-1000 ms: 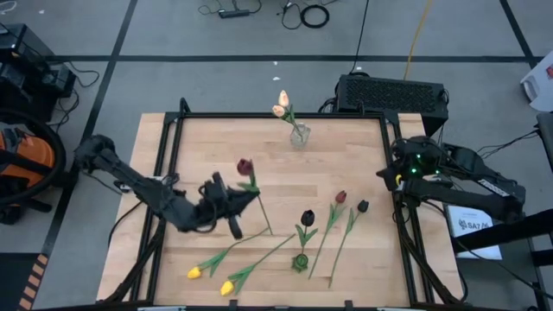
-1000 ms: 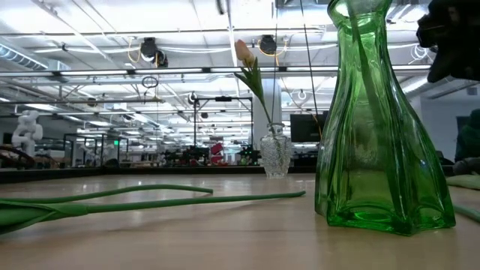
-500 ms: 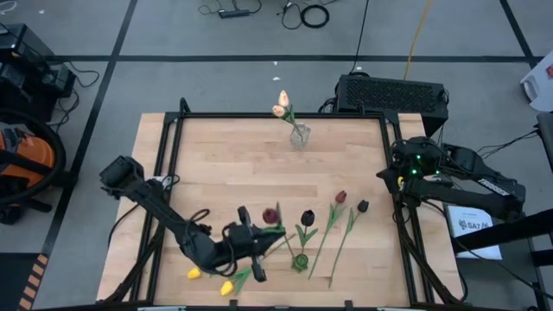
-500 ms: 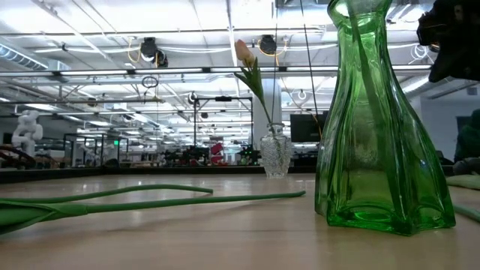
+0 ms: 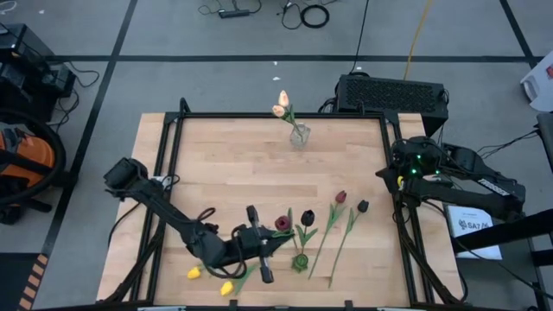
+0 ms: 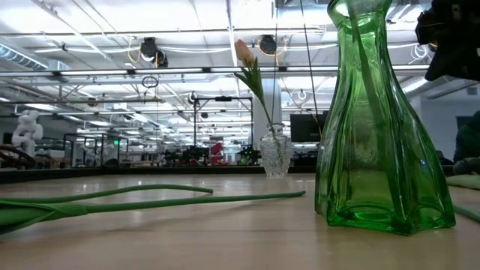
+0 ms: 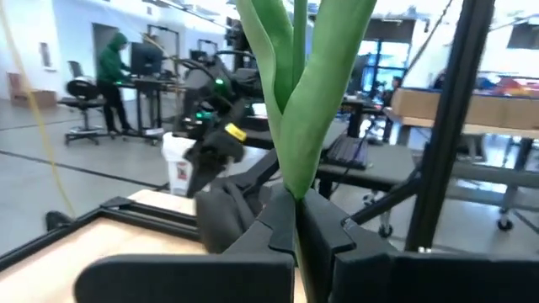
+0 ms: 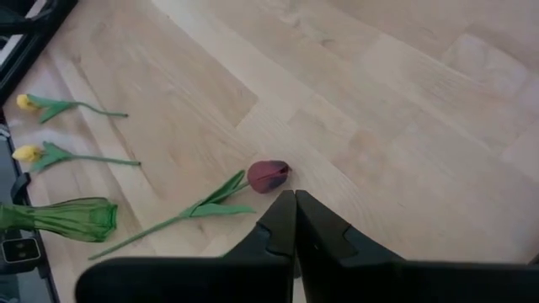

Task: Sort flowers into vase by color
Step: Put the left red tulip into the green flower vase

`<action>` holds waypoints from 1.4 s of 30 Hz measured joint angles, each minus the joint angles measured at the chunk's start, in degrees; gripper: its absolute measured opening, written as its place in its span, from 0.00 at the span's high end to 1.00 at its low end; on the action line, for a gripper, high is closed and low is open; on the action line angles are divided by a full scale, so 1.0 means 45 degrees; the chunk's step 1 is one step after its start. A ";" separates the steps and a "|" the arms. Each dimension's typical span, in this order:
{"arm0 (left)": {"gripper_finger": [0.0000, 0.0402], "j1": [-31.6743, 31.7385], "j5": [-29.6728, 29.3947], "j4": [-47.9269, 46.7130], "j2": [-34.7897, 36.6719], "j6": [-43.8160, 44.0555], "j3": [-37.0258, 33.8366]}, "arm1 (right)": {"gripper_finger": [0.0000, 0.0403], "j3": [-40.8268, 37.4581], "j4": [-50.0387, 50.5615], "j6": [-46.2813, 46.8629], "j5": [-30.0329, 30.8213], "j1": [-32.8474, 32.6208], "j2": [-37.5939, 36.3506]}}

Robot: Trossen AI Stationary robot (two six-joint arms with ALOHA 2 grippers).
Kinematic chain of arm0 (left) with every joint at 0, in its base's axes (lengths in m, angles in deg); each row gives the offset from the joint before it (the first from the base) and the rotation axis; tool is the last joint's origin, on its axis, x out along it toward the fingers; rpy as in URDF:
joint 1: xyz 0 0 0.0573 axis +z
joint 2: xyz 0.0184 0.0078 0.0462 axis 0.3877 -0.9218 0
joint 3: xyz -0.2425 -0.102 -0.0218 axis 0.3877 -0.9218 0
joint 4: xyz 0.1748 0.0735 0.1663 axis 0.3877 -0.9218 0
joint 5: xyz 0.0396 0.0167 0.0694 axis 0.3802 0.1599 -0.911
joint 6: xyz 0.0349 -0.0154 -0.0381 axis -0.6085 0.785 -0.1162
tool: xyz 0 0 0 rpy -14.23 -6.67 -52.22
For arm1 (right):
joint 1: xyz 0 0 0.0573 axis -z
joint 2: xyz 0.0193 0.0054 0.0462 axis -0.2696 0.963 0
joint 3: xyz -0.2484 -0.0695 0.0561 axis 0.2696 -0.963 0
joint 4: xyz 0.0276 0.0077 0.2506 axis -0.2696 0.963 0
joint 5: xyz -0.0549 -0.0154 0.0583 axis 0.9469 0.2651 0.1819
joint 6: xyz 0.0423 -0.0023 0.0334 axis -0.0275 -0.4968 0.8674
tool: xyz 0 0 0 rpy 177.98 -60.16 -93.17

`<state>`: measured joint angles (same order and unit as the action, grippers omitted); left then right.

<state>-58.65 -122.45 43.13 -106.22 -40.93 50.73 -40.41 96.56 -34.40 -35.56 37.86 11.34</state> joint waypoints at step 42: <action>0.96 0.0264 0.0940 0.1084 -0.1495 -0.1733 -0.0005 | 1.00 -0.0004 -0.0301 0.0184 0.0442 0.0004 0.0000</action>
<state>-57.46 -118.22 48.00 -112.95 -48.73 50.71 -40.43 95.21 -33.58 -33.57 37.87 11.34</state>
